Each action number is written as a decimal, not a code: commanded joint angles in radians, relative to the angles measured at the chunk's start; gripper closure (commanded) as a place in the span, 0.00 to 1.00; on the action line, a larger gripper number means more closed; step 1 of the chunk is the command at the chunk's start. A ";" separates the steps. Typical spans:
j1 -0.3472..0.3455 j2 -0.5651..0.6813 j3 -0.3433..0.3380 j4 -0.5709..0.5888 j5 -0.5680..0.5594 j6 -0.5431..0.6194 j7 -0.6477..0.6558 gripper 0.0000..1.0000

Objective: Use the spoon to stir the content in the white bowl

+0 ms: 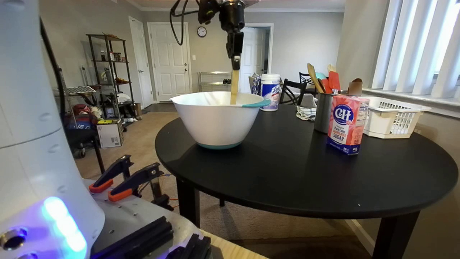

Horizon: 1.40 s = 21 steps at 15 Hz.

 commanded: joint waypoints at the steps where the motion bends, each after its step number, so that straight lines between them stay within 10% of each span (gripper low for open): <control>1: -0.001 -0.012 0.010 -0.014 0.024 -0.089 -0.047 0.97; 21: 0.009 -0.018 0.041 -0.041 0.217 0.121 -0.036 0.97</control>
